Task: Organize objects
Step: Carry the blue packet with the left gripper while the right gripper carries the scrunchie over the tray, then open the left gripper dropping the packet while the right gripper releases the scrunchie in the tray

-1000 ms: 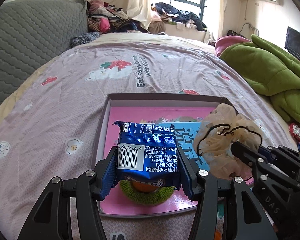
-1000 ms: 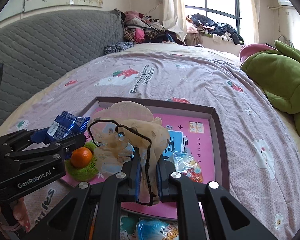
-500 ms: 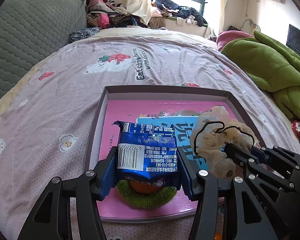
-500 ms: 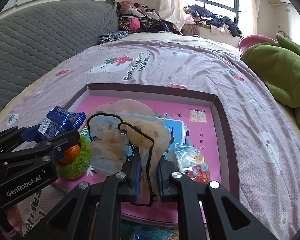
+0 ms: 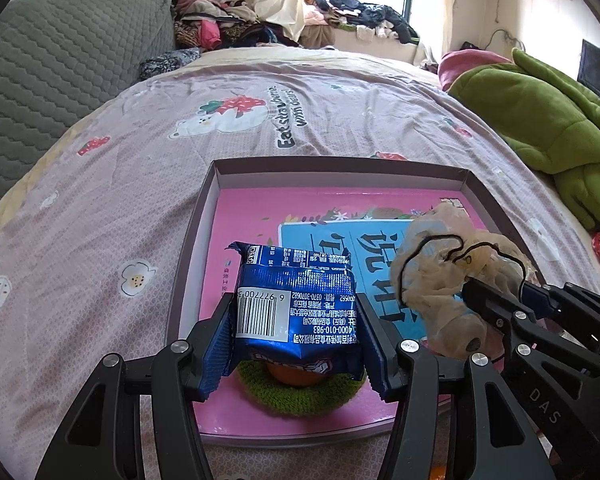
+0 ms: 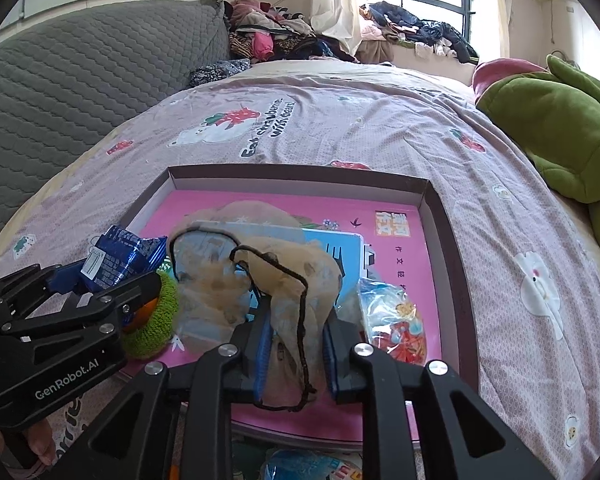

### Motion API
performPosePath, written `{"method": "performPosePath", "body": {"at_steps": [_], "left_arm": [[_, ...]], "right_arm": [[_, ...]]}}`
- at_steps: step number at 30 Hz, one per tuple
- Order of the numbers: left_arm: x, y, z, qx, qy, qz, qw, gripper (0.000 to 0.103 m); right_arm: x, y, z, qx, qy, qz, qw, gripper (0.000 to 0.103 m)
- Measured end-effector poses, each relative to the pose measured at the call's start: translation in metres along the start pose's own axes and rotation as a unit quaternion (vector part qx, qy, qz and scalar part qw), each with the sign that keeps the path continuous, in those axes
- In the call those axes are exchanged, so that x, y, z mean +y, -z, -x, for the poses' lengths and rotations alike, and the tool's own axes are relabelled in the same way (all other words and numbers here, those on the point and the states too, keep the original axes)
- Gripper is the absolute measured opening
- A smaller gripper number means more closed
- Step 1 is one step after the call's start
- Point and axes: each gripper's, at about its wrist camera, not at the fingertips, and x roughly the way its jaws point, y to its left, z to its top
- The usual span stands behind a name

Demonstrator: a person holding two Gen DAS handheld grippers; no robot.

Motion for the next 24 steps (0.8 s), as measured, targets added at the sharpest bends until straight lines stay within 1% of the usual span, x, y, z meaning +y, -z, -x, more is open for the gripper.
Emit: {"method": "performPosePath", "body": {"at_steps": [6, 11, 14, 24], "left_arm": [[0.003, 0.0, 0.0, -0.002, 0.004, 0.005, 1.0, 0.06], [0.003, -0.002, 0.0, -0.006, 0.001, 0.005, 1.0, 0.06], [0.004, -0.005, -0.001, -0.005, 0.002, 0.007, 1.0, 0.06], [0.01, -0.011, 0.009, -0.013, -0.009, 0.015, 0.9998, 0.061]], "right_arm": [[-0.002, 0.0, 0.002, -0.004, 0.006, -0.003, 1.0, 0.024], [-0.005, -0.002, 0.007, -0.018, 0.016, -0.015, 1.0, 0.034], [-0.008, -0.006, 0.009, -0.023, 0.021, -0.02, 0.999, 0.039], [-0.01, -0.008, 0.018, -0.034, 0.017, -0.027, 0.999, 0.04]]}}
